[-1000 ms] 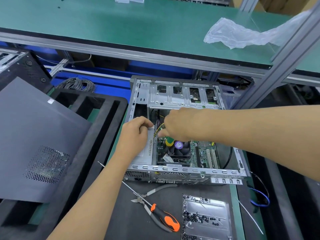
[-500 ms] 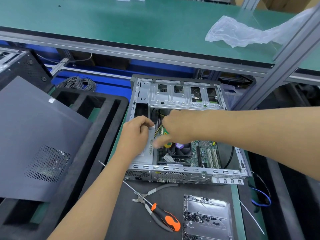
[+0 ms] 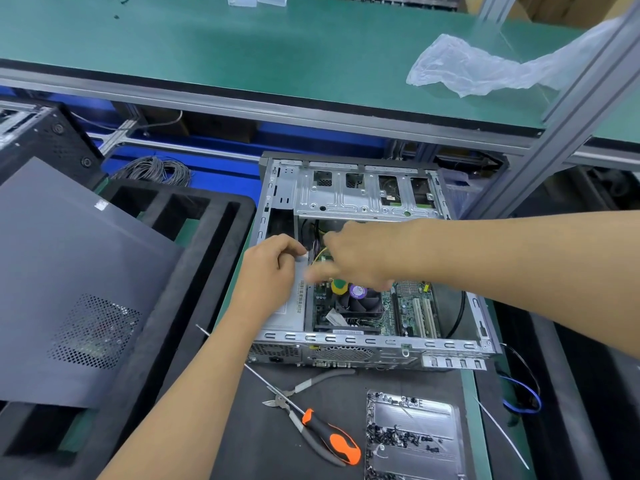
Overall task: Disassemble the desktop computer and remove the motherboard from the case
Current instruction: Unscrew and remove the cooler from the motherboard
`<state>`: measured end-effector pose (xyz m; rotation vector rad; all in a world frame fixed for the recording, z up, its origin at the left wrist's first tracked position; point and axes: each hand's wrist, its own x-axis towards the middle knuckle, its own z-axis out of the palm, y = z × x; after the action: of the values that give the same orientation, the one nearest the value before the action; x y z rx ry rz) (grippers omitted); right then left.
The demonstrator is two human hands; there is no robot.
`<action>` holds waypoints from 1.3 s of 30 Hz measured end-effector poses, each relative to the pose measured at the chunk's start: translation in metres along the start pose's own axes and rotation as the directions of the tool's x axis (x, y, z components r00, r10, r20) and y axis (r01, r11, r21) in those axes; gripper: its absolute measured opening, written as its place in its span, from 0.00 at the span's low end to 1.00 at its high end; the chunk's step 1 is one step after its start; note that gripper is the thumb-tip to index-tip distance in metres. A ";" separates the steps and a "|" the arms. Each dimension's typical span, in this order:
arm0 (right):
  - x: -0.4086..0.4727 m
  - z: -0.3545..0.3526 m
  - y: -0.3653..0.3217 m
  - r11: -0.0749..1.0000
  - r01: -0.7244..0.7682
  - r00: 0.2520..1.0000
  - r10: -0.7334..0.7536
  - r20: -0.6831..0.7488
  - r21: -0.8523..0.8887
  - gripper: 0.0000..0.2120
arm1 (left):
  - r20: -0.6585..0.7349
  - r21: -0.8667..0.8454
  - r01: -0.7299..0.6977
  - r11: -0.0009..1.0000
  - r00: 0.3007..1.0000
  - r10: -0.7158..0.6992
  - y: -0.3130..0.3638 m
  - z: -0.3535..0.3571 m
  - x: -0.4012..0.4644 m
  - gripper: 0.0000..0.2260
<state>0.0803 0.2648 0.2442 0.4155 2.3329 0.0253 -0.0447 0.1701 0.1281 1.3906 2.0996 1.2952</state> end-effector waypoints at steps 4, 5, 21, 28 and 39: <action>-0.005 0.001 -0.008 0.968 -0.026 0.998 0.010 -0.064 -0.251 0.16 | -0.001 0.004 0.001 1.000 1.000 -0.001 -0.001 0.000 0.000 0.15; -0.005 0.005 -0.009 0.952 -0.009 0.988 -0.039 -0.149 -0.306 0.12 | -0.001 0.005 -0.001 1.000 1.000 0.001 -0.001 0.000 0.000 0.16; 0.003 0.011 -0.004 0.991 0.005 0.965 -0.040 -0.257 -0.136 0.15 | -0.001 0.018 0.007 1.000 1.000 -0.006 -0.001 0.000 0.000 0.16; -0.002 0.011 -0.002 0.994 0.075 0.976 -0.090 -0.200 -0.081 0.27 | -0.003 0.020 0.007 1.000 1.000 -0.007 -0.001 0.000 -0.001 0.15; -0.006 0.021 0.001 0.961 0.049 0.972 -0.109 -0.208 -0.273 0.05 | 0.003 0.005 0.012 1.000 1.000 -0.012 -0.003 0.002 0.001 0.16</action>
<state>0.0986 0.2623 0.2335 0.1909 2.5180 0.3607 -0.0457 0.1713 0.1250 1.3792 2.1071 1.2840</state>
